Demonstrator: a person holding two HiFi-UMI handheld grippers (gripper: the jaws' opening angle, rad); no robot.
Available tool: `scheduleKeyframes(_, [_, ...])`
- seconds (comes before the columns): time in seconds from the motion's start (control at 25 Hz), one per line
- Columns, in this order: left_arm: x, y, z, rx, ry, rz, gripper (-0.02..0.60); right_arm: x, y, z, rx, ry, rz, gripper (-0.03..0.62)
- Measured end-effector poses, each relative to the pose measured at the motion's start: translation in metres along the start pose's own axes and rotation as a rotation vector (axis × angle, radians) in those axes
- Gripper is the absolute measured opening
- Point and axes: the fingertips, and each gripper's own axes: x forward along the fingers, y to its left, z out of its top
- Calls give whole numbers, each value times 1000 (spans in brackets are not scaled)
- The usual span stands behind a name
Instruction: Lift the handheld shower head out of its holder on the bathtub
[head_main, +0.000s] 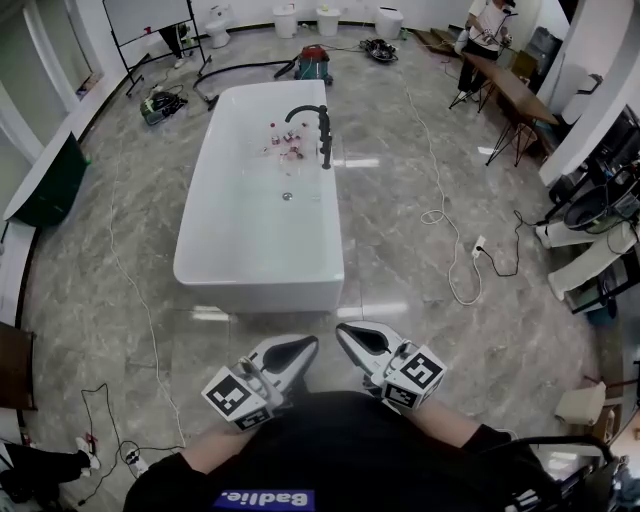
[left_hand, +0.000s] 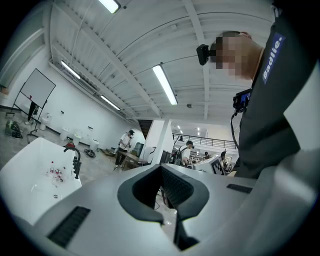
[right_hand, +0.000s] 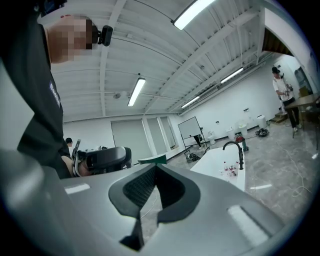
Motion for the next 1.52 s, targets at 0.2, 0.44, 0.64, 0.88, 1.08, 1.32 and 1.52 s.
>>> scheduleKeyframes(0.2, [23, 58, 11, -2, 4, -38, -6, 49, -45, 11, 0, 8, -28, 2])
scheduleKeyframes(0.44, [47, 151, 39, 3, 32, -104, -6, 129, -103, 29, -14, 20, -73, 2])
scheduleKeyframes(0.64, [59, 227, 65, -12, 36, -149, -6, 191, -146, 47, -9, 23, -136, 2])
scheduleKeyframes(0.88, [88, 285, 90, -42, 1, -184, -6, 234, -199, 65, -9, 18, -199, 3])
scheduleKeyframes(1.08, [109, 312, 87, -38, 18, -171, -6, 245, -237, 78, -16, 9, -203, 5])
scheduleKeyframes(1.32, [147, 328, 91, -16, 24, -102, -6, 245, -287, 89, -15, 22, -134, 14])
scheduleKeyframes(1.52, [177, 334, 98, -6, 5, -18, -6, 244, -324, 105, -27, 41, -63, 29])
